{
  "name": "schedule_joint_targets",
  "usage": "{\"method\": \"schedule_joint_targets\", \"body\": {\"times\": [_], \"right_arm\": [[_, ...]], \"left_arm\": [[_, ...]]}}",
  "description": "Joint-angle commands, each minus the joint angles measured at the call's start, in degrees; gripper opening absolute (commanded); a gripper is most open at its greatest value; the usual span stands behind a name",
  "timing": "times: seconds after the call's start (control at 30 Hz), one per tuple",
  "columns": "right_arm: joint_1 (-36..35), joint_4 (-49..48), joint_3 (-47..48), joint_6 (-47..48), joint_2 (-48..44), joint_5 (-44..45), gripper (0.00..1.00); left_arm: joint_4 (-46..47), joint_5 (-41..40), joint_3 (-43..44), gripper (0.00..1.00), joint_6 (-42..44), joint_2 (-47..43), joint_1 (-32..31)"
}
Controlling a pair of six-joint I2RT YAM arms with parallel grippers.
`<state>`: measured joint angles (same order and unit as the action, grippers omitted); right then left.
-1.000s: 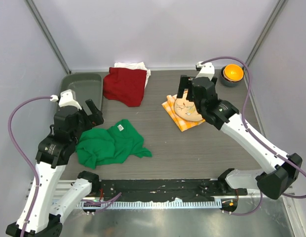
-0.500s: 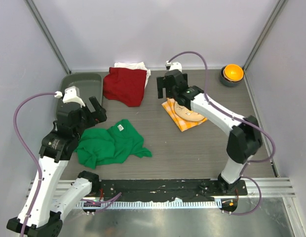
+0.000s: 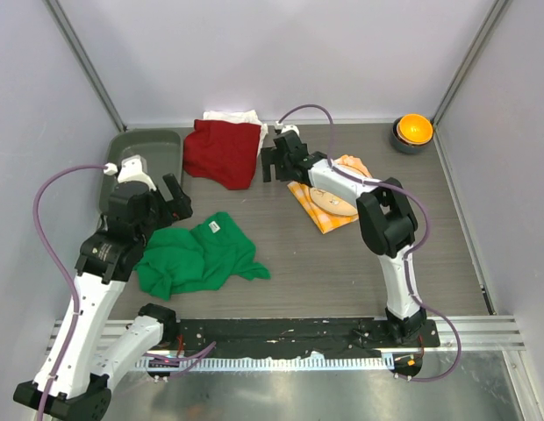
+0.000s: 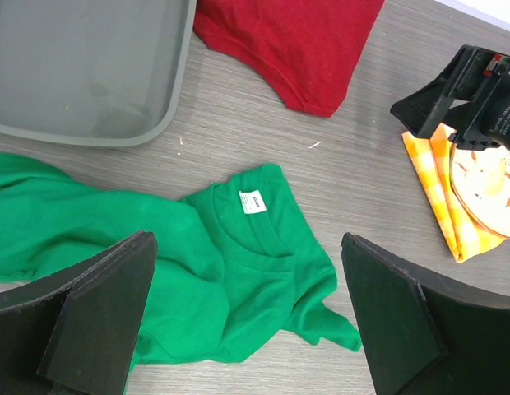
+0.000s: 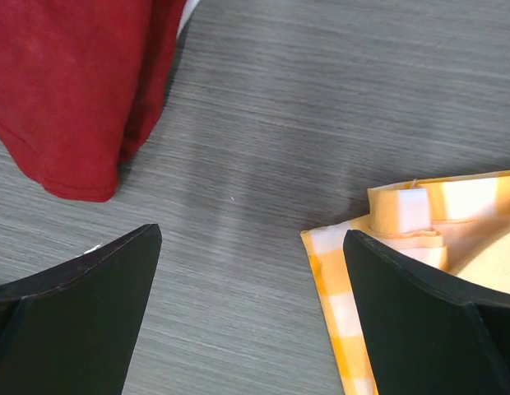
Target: Fold and stack the t-shirts
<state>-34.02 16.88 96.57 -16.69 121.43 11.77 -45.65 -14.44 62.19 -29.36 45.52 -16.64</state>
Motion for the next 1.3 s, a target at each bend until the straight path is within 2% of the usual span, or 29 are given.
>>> {"method": "schedule_joint_targets", "body": {"times": [0.0,0.4,0.77,0.93,1.27], "right_arm": [[1.6,-2.5,2.5,-4.4,1.9,-5.3,1.0],[6.3,-1.0,-6.6,-8.6,1.7,-5.3,1.0],[9.9,3.2,-16.1,-10.5,-2.1,8.2,1.0],[14.7,2.7,-20.1,-11.8,-3.8,7.1,1.0],[25.7,2.2,-20.8,-12.1,-4.9,3.3,1.0]], "left_arm": [[2.1,-0.8,-0.4,1.0,1.2,0.0,0.0],[3.5,2.0,-3.3,1.0,-2.2,3.2,-0.1],[5.0,3.1,-4.8,1.0,-3.1,2.9,-0.1],[5.2,3.7,-5.9,1.0,-3.4,2.5,-0.1],[5.2,3.6,-5.3,1.0,-2.9,2.0,0.0]]}}
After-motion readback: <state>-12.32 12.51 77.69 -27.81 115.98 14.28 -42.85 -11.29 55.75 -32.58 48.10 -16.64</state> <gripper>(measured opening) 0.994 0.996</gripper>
